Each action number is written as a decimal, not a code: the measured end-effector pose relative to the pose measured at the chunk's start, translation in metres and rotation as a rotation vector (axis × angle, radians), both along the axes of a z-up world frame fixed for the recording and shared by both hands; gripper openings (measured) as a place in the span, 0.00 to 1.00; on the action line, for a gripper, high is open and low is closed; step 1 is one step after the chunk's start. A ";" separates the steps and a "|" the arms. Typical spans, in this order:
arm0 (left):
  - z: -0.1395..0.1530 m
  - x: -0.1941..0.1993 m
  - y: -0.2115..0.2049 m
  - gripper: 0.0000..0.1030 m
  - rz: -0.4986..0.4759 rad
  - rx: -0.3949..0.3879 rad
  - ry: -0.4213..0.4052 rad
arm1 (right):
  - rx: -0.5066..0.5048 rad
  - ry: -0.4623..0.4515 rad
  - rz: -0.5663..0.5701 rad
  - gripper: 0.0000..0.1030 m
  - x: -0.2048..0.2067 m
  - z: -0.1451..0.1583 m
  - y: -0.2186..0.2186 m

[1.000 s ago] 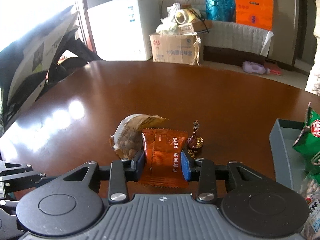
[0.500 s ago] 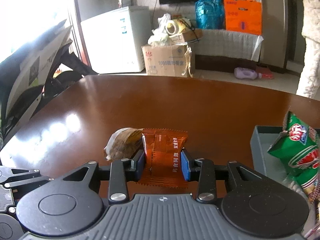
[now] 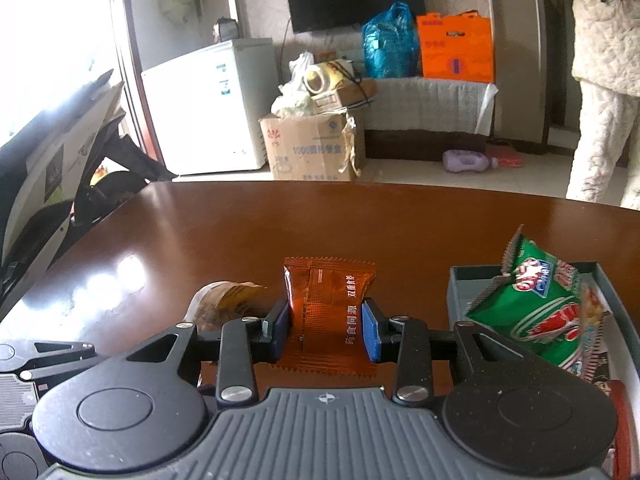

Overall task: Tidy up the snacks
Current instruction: 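Carry white candy with left gripper while right gripper carries orange packet over box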

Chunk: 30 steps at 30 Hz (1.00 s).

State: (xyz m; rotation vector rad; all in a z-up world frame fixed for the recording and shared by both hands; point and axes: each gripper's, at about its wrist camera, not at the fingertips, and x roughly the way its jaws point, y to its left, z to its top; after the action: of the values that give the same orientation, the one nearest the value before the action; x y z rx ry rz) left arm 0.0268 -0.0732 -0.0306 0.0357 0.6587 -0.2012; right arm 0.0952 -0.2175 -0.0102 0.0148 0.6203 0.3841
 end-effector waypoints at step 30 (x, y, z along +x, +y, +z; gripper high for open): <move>0.025 0.046 -0.107 0.19 -0.138 -0.015 -0.057 | 0.013 -0.032 -0.233 0.37 -0.024 0.005 -0.117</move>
State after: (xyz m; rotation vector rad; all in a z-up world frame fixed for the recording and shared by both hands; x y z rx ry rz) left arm 0.0733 -0.1803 -0.0054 0.0722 0.5979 -0.3365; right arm 0.0713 -0.3344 -0.0053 0.0930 0.5777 0.1627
